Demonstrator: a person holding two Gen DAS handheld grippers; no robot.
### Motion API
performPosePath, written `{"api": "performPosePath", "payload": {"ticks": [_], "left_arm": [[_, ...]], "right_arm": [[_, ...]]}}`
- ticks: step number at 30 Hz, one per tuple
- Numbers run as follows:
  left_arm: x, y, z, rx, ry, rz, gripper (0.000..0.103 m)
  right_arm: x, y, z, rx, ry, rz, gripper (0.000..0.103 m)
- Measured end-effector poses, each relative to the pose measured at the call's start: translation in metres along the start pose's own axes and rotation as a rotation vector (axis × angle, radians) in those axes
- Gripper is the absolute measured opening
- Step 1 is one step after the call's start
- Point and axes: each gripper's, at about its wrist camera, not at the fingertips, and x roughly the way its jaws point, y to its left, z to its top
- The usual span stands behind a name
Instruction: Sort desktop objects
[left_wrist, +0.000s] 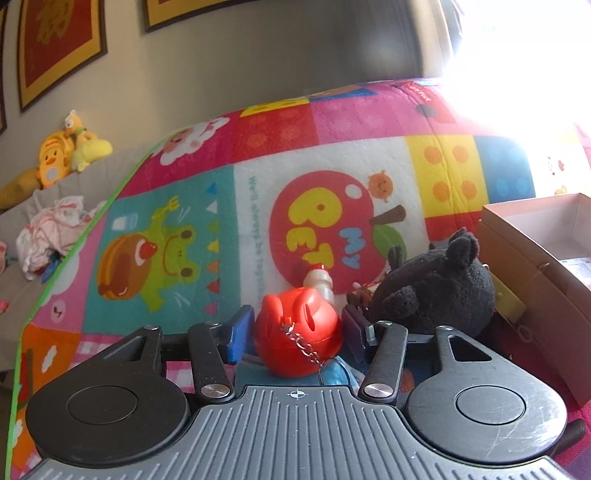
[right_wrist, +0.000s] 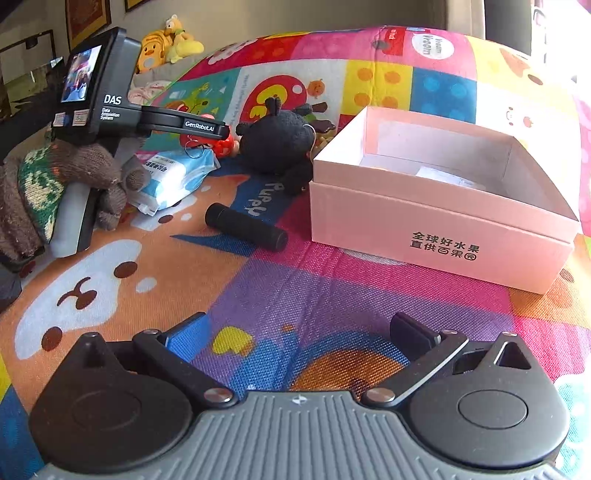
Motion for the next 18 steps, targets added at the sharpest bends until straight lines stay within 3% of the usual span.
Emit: {"api": "performPosePath", "payload": {"ticks": [5, 9, 13, 17, 18], "left_arm": [[-0.027, 0.003, -0.002, -0.02, -0.04, -0.03, 0.057], [-0.084, 0.001, -0.01, -0.034, -0.086, -0.162, 0.057], [-0.135, -0.004, -0.038, -0.044, -0.047, -0.318, 0.057], [-0.154, -0.011, -0.069, -0.033, 0.002, -0.368, 0.063], [-0.155, -0.012, -0.075, -0.035, 0.012, -0.36, 0.072]], "right_arm": [[0.002, 0.003, 0.0, -0.02, 0.009, -0.014, 0.103], [0.002, 0.003, 0.001, -0.021, 0.014, -0.016, 0.103], [0.004, 0.005, 0.002, -0.045, 0.027, -0.02, 0.103], [0.004, 0.004, 0.002, -0.047, 0.026, -0.018, 0.103], [0.004, 0.005, 0.002, -0.047, 0.026, -0.019, 0.103]]}}
